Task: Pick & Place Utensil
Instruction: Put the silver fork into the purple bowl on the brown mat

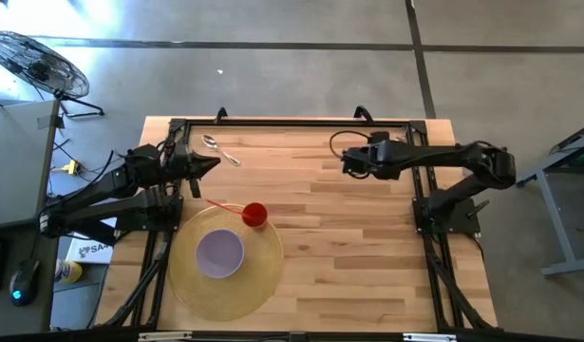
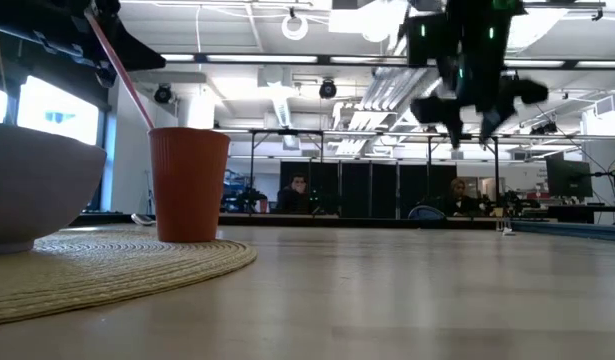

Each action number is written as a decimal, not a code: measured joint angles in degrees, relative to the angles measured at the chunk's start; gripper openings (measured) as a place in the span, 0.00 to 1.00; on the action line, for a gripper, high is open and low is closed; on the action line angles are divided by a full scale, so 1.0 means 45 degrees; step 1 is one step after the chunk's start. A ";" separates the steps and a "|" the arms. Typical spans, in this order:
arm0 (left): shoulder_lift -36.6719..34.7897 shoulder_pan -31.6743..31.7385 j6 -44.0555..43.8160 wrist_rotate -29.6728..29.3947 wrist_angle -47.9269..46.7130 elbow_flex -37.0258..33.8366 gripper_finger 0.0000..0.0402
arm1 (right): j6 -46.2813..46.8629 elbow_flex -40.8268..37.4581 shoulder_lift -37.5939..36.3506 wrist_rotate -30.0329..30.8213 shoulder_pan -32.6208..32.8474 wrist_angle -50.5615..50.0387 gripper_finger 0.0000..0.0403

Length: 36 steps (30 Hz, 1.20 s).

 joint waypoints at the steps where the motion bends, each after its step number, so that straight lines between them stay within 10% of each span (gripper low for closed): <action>1: -0.0097 0.0000 0.0000 -0.0089 -0.0080 0.0003 0.04 | -0.0049 -0.0553 0.0001 -0.0318 -0.0384 0.0611 0.49; 14: -0.0353 0.0000 0.0000 -0.0134 -0.0391 0.0003 0.04 | 0.0653 -0.5468 0.0044 -0.2029 -0.3723 0.6989 0.44; 36: -0.0353 0.0000 0.0000 -0.0100 -0.0375 0.0003 0.04 | -0.1057 -0.7695 0.0005 -0.2364 -0.3421 1.0638 0.06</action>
